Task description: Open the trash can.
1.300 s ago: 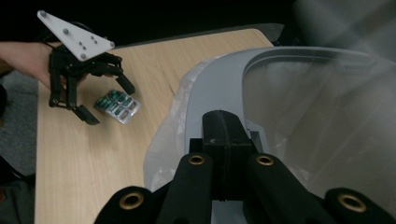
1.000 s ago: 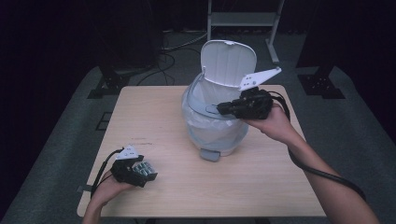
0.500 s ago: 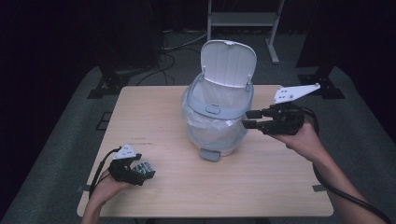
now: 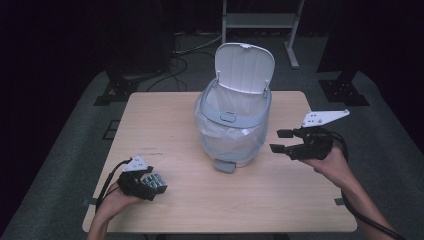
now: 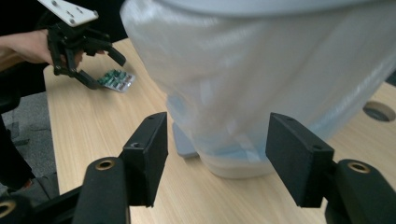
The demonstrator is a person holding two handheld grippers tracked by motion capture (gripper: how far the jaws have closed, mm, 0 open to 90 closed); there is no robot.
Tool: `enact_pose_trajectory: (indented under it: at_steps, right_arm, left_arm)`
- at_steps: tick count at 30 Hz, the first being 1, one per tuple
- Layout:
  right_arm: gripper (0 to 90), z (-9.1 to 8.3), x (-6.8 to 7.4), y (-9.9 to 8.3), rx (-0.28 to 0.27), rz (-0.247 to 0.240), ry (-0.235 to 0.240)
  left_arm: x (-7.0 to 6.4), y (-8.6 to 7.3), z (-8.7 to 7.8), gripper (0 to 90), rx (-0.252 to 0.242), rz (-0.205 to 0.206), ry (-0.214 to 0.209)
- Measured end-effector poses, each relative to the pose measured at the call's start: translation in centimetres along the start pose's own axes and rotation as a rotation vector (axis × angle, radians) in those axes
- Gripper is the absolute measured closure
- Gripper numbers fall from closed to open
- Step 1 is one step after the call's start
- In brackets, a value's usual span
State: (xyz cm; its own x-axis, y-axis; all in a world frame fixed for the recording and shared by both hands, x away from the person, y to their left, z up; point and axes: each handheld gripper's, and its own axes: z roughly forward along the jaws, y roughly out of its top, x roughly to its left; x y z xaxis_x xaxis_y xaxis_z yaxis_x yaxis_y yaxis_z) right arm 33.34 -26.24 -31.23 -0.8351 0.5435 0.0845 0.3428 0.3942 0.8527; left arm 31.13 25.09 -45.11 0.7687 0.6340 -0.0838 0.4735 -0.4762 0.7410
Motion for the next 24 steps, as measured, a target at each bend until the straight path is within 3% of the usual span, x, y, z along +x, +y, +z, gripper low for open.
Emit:
enact_pose_trajectory:
  at_steps: [7,10,17,21,24]
  right_arm:
    - [33.6,0.5,-0.6,-2.5,0.02,0.023,-0.016]
    - [32.5,0.8,-0.8,-3.7,0.024,0.032,-0.013]
    - [32.2,1.5,-1.0,-6.3,0.045,0.049,-0.015]
    - [31.6,1.7,-1.1,-7.6,0.048,0.061,-0.02]
    - [30.9,2.1,-1.1,-8.7,0.052,0.075,-0.017]
  left_arm:
    - [0.2,0.3,0.0,4.5,0.01,0.027,-0.006]
    - [0.3,0.3,-0.1,4.5,0.031,0.061,-0.02]
    - [0.9,-0.5,-0.4,4.6,0.082,0.083,-0.014]
    - [1.2,-1.1,-0.6,6.5,0.09,0.076,-0.02]
    - [1.4,-1.4,-0.6,6.4,0.098,0.076,0.006]
